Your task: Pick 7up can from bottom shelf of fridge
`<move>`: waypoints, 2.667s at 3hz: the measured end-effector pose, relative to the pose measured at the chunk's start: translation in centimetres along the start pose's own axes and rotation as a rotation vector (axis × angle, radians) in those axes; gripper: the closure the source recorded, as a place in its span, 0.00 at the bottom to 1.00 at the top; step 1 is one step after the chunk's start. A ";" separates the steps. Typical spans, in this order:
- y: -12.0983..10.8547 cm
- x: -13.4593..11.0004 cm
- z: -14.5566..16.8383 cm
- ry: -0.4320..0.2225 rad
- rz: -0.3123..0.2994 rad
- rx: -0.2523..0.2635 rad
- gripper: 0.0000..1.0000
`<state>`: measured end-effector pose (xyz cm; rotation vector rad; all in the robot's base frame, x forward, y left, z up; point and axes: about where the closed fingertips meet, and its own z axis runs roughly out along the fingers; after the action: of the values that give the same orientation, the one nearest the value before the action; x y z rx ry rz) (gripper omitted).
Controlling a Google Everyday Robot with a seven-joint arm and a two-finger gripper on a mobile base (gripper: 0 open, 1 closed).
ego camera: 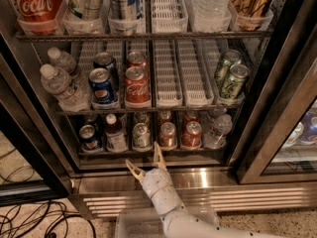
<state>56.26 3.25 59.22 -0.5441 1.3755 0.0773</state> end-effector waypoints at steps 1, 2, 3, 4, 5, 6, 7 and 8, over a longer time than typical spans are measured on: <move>-0.3 0.3 0.4 -0.004 -0.003 0.030 0.26; -0.4 0.4 1.0 -0.007 -0.002 0.062 0.31; -0.5 0.2 1.6 -0.008 0.010 0.081 0.38; -0.4 0.2 2.1 -0.005 0.017 0.092 0.38; -0.5 0.2 2.4 0.002 0.020 0.110 0.34; -0.7 0.4 2.8 0.015 0.025 0.139 0.35; -0.9 0.4 3.2 0.028 0.034 0.176 0.35; -1.2 0.4 3.5 0.042 0.047 0.204 0.35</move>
Offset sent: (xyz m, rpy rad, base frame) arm 0.0168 -0.0014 -0.0032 0.0233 -0.0332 -0.0928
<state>59.97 3.57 59.53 -0.3441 1.4185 -0.0362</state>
